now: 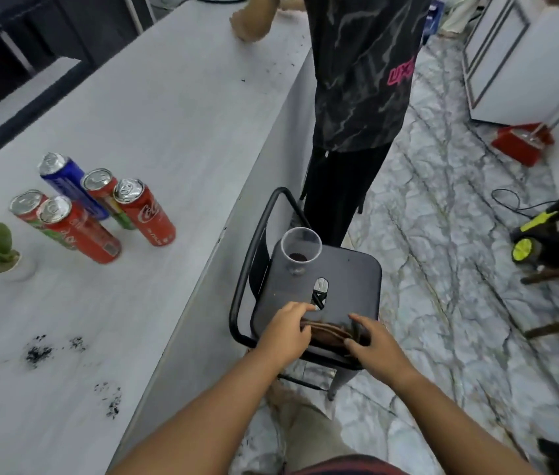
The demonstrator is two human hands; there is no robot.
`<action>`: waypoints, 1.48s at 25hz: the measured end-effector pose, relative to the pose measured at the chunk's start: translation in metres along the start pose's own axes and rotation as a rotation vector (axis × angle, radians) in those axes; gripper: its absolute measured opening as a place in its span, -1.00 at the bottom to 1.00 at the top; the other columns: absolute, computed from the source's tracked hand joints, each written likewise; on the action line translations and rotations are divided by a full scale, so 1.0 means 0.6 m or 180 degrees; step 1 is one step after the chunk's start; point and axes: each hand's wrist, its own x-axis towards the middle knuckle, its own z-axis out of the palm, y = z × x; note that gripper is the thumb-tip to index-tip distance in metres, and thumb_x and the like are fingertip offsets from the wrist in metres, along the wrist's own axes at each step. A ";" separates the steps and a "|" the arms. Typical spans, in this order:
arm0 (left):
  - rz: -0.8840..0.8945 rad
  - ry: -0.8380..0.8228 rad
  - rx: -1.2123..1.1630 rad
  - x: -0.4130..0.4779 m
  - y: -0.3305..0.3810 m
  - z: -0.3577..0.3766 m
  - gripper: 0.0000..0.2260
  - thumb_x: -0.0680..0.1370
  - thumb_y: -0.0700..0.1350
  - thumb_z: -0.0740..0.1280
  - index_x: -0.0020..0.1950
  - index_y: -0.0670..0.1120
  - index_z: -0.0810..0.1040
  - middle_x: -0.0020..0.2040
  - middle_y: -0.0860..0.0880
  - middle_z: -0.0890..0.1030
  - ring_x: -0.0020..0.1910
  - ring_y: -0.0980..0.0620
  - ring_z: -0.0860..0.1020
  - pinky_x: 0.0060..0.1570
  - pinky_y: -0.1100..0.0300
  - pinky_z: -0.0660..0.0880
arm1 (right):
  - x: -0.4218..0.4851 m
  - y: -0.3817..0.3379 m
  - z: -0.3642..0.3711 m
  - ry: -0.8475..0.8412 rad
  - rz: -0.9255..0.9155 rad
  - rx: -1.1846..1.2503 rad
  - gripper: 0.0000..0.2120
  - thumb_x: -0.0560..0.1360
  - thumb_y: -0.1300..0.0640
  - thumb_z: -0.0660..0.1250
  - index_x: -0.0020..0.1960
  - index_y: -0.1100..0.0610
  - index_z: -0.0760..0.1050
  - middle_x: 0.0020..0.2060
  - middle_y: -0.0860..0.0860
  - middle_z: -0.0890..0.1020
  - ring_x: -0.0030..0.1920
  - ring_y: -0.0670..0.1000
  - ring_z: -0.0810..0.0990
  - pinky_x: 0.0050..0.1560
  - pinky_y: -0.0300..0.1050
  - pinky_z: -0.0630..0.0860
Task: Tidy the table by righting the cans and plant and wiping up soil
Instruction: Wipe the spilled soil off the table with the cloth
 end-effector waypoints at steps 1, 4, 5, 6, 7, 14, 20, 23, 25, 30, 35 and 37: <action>-0.0066 -0.0175 0.0191 0.010 -0.007 0.011 -0.58 0.69 -0.12 0.33 0.56 0.10 0.47 0.52 0.05 0.46 0.49 -0.03 0.44 0.47 0.03 0.45 | 0.000 0.012 0.013 -0.0080 0.0010 -0.0076 -0.35 0.57 0.04 0.55 0.60 0.03 0.43 0.41 -0.02 0.53 0.45 0.02 0.47 0.39 -0.19 0.35; -0.0074 -0.0470 0.0758 0.031 -0.019 0.032 -0.50 0.66 -0.12 0.39 0.60 0.10 0.44 0.50 0.04 0.46 0.49 -0.09 0.39 0.47 -0.05 0.44 | 0.012 0.032 0.045 0.0053 -0.0014 -0.0361 -0.36 0.51 0.04 0.59 0.55 0.02 0.49 0.21 -0.01 0.56 0.34 0.08 0.50 0.40 -0.08 0.41; -0.0049 -0.0486 0.0860 0.034 -0.020 0.035 -0.50 0.64 -0.13 0.40 0.58 0.10 0.45 0.48 0.03 0.46 0.47 -0.10 0.40 0.46 -0.07 0.46 | 0.017 0.033 0.051 0.0141 -0.0011 -0.0437 -0.45 0.52 0.06 0.58 0.48 0.03 0.56 0.13 0.00 0.56 0.30 0.11 0.52 0.35 -0.07 0.43; -0.0038 -0.0476 0.0911 0.037 -0.020 0.038 -0.52 0.63 -0.15 0.40 0.55 0.09 0.47 0.45 0.03 0.47 0.44 -0.10 0.42 0.44 -0.07 0.47 | 0.020 0.033 0.055 0.0209 0.0011 -0.0461 -0.56 0.53 0.07 0.56 0.40 0.04 0.63 0.06 0.00 0.56 0.26 0.13 0.53 0.30 -0.07 0.44; -0.0049 -0.0444 0.0923 0.038 -0.019 0.038 -0.56 0.63 -0.16 0.40 0.51 0.07 0.50 0.41 0.02 0.48 0.42 -0.10 0.44 0.42 -0.07 0.47 | 0.021 0.032 0.057 0.0241 0.0031 -0.0415 -0.65 0.55 0.08 0.54 0.33 0.06 0.68 0.02 0.01 0.57 0.22 0.14 0.55 0.25 -0.07 0.45; -0.0332 0.0112 -0.0766 -0.019 0.023 -0.019 -0.80 0.58 -0.07 0.45 0.19 0.11 0.65 0.14 0.12 0.62 0.11 0.09 0.63 0.15 0.15 0.58 | -0.023 -0.040 -0.021 0.0243 -0.0090 0.1205 -0.87 0.64 0.16 0.46 0.05 -0.04 0.75 -0.07 -0.02 0.73 -0.03 -0.10 0.68 0.05 -0.19 0.54; -0.0212 0.0472 -0.2352 -0.136 0.027 -0.135 -0.83 0.62 0.01 0.47 0.19 0.21 0.73 0.11 0.22 0.75 0.12 0.28 0.68 0.12 0.27 0.60 | -0.056 -0.183 -0.068 -0.0261 -0.0651 0.1693 -0.81 0.66 0.21 0.42 0.09 0.01 0.78 -0.05 0.13 0.78 0.01 0.10 0.74 -0.06 -0.09 0.68; -0.0179 0.0776 -0.2687 -0.199 0.001 -0.190 -0.81 0.67 -0.02 0.43 0.23 0.22 0.74 0.16 0.16 0.77 0.17 0.17 0.71 0.15 0.13 0.69 | -0.060 -0.258 -0.052 -0.0629 -0.1025 0.1526 -0.83 0.67 0.15 0.41 0.17 -0.01 0.76 -0.01 0.11 0.78 0.01 0.11 0.76 -0.03 -0.04 0.69; -0.0235 0.1087 -0.2768 -0.243 -0.032 -0.222 -0.81 0.67 -0.03 0.44 0.25 0.17 0.74 0.16 0.12 0.77 0.18 0.13 0.71 0.16 0.09 0.69 | -0.059 -0.312 -0.025 -0.0857 -0.1209 0.1414 -0.83 0.66 0.11 0.43 0.19 -0.01 0.75 -0.02 0.10 0.78 0.00 0.08 0.75 -0.03 -0.06 0.67; -0.0587 0.1847 -0.3048 -0.352 -0.119 -0.268 -0.83 0.64 -0.03 0.49 0.22 0.14 0.74 0.15 0.08 0.77 0.14 0.09 0.72 0.09 0.16 0.67 | -0.049 -0.433 0.075 -0.1432 -0.1517 0.1106 -0.82 0.63 0.18 0.46 0.14 -0.04 0.78 -0.10 0.11 0.79 -0.05 0.06 0.77 -0.08 -0.09 0.65; -0.1017 0.2552 -0.3005 -0.464 -0.199 -0.296 -0.83 0.61 0.02 0.53 0.18 0.23 0.74 0.14 0.09 0.76 0.12 0.02 0.71 0.14 0.07 0.68 | -0.055 -0.547 0.189 -0.2130 -0.1868 0.0436 -0.81 0.64 0.08 0.48 0.14 -0.21 0.75 -0.06 0.03 0.79 0.00 0.03 0.77 -0.07 -0.12 0.67; -0.1193 0.2791 -0.2939 -0.500 -0.231 -0.312 -0.83 0.59 0.01 0.54 0.16 0.23 0.75 0.11 0.09 0.76 0.07 0.01 0.71 0.10 0.11 0.66 | -0.055 -0.597 0.236 -0.2315 -0.2102 0.0095 -0.82 0.62 0.03 0.49 0.14 -0.23 0.74 -0.07 -0.02 0.78 -0.03 -0.02 0.76 -0.07 -0.12 0.67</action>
